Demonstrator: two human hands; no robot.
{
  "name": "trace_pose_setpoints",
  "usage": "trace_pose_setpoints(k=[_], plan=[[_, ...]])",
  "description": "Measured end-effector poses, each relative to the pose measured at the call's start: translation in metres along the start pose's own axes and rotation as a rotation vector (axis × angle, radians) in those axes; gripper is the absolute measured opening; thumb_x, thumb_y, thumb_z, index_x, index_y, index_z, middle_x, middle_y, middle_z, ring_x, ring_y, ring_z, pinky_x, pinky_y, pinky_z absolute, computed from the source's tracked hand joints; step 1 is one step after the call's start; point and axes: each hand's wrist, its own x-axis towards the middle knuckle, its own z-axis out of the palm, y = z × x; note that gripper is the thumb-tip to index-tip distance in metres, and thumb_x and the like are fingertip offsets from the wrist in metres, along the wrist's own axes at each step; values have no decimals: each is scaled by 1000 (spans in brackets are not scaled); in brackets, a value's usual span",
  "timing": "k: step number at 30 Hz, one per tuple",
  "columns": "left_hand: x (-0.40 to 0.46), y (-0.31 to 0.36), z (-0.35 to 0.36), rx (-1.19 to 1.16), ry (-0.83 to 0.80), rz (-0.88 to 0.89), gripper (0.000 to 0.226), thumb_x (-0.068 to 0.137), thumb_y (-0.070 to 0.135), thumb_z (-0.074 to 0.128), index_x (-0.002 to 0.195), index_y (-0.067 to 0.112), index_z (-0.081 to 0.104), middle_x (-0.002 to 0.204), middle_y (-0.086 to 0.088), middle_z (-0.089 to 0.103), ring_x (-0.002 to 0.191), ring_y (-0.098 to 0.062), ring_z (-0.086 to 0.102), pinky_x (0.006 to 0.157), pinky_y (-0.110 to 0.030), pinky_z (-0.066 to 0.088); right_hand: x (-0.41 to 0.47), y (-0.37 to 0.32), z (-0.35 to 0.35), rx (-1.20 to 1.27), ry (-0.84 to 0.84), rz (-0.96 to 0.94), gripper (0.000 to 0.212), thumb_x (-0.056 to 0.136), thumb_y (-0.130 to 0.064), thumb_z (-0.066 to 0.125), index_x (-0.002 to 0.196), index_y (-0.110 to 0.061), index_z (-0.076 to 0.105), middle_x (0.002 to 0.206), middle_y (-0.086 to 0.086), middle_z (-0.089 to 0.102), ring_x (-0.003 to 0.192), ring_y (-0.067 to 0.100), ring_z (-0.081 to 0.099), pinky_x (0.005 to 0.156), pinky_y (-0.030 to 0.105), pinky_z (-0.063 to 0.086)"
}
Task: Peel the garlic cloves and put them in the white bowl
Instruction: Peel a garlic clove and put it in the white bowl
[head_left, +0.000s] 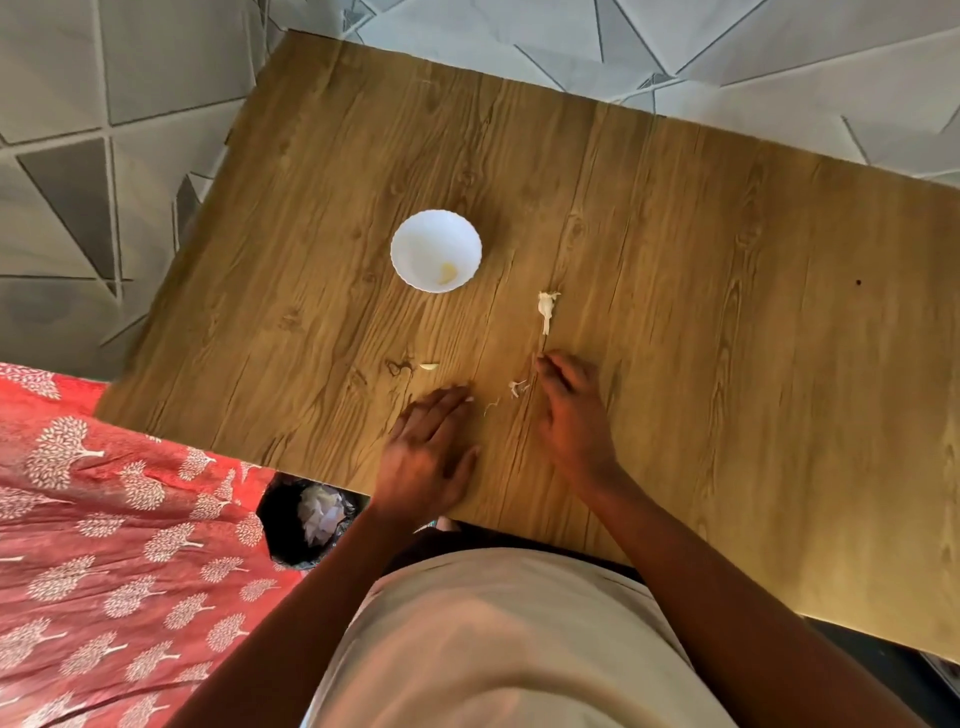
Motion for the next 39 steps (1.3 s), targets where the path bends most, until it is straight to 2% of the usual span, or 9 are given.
trace_pose_setpoints(k=[5,9,18,23,27,30,33,37,39], plan=[[-8,-13,-10,10,-130,36,62,97,42,65,148,11,51,165,0,34,155,-16,25,125,-41,26,-19,-9,7,-71,-138,-174,58,86,-2,51,144,1,51,150,16,47,139,34,42,107,46,49],[-6,-12,-10,1,-113,24,61,96,41,66,147,11,52,164,0,35,154,-15,26,125,-37,23,-13,-20,11,98,-6,50,54,92,3,55,145,-1,49,144,18,49,134,32,48,106,45,50],[-8,-16,-11,-84,-59,53,45,105,22,54,146,4,51,156,-9,46,149,-21,37,120,-44,34,-39,-54,39,-69,-59,-42,46,100,-22,44,142,-6,56,156,12,43,146,31,37,115,37,33],[-8,-18,-14,-160,-39,50,42,108,26,45,140,2,55,152,-10,50,146,-22,41,118,-42,37,-41,-55,33,-222,-23,-156,45,91,-13,40,122,2,69,133,17,64,117,36,63,78,43,60],[-8,-15,-17,-245,-28,6,43,109,32,39,135,4,60,150,-7,53,144,-19,43,115,-42,41,-39,-56,27,-304,-24,-218,28,75,0,78,102,2,74,106,17,71,93,36,68,62,42,63],[-4,-7,-21,-461,41,-161,41,109,31,40,133,6,62,142,-4,60,135,-14,53,111,-36,46,-38,-62,21,-177,-66,-218,24,73,2,80,96,0,74,97,16,71,91,34,69,70,42,63],[8,9,-24,-807,108,-428,41,109,34,41,128,10,67,127,-1,70,122,-14,64,103,-34,51,-32,-68,4,248,-9,8,21,84,4,73,102,-7,77,101,6,75,93,16,70,87,31,58],[39,30,-24,-1657,13,-849,53,112,30,28,126,-7,63,126,-22,69,123,-33,64,112,-43,44,-22,-87,-16,427,112,-105,18,85,4,74,100,-4,79,99,7,77,91,11,73,84,25,59],[50,32,-21,-2012,-64,-944,61,111,35,23,133,-12,55,135,-29,61,131,-36,59,122,-44,33,-18,-93,-20,403,93,-195,19,85,5,72,102,-1,78,102,11,77,95,16,74,87,28,59]])
